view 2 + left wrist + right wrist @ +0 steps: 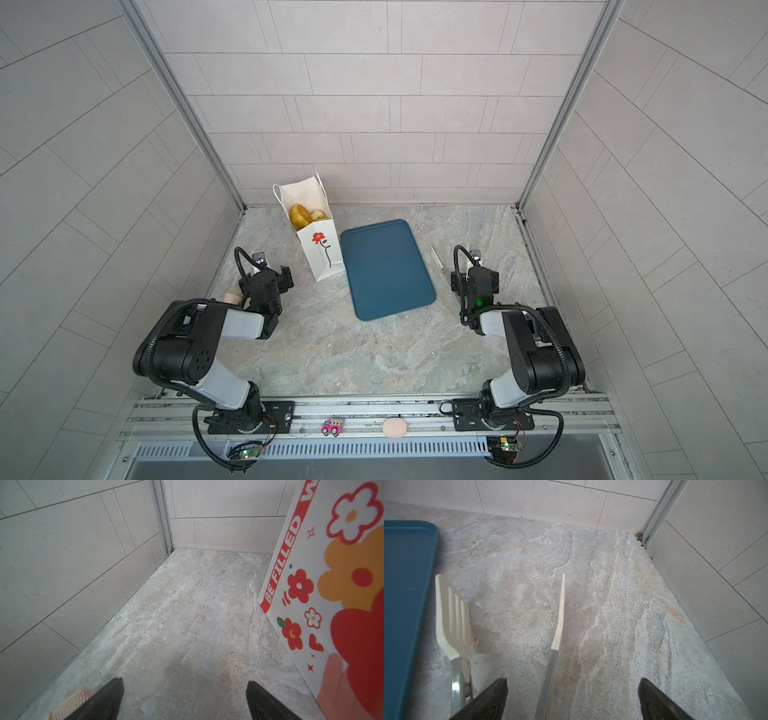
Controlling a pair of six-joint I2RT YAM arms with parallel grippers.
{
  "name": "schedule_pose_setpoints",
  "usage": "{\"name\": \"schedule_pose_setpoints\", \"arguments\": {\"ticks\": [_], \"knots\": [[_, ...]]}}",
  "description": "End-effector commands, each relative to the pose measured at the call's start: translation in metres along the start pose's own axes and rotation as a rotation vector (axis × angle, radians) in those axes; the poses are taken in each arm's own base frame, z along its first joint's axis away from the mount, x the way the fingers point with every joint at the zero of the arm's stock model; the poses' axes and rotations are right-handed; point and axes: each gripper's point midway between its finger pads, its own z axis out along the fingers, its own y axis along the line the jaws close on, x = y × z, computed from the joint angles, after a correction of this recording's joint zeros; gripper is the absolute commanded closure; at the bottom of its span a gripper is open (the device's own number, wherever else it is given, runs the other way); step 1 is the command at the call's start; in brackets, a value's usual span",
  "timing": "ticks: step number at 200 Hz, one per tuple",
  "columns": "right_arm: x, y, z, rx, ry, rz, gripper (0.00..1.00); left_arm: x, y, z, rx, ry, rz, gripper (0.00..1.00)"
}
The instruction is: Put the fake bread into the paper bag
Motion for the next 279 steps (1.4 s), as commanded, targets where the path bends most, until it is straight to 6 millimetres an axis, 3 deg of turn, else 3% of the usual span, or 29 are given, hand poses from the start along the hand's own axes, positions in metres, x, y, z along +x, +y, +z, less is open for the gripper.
{"name": "schedule_pose_setpoints", "arguments": {"ticks": [1, 71, 103, 122, 143, 279], "knots": [[-0.005, 0.006, 0.0, -0.045, -0.017, -0.001, 0.0, 0.0, 0.001, 0.0, -0.005, -0.002, -0.005, 0.0], [-0.005, 0.005, 0.0, -0.043, -0.015, -0.001, 0.0, 0.0, 0.002, 0.0, -0.006, -0.001, -0.005, 0.0], [-0.004, -0.003, 0.001, 0.02, -0.006, 0.011, 0.1, -0.001, 0.002, 0.0, -0.005, -0.003, -0.006, 0.0], [-0.005, -0.005, 0.001, 0.049, -0.006, 0.011, 0.08, -0.001, 0.001, 0.0, -0.003, -0.004, -0.006, 0.0], [-0.004, -0.005, 0.001, 0.049, -0.006, 0.011, 0.0, -0.001, 0.002, 0.0, -0.006, -0.004, -0.007, 0.0], [-0.005, -0.006, 0.0, 0.05, -0.006, 0.01, 0.0, -0.001, 0.001, 0.0, -0.004, -0.003, -0.006, 0.0]]}}
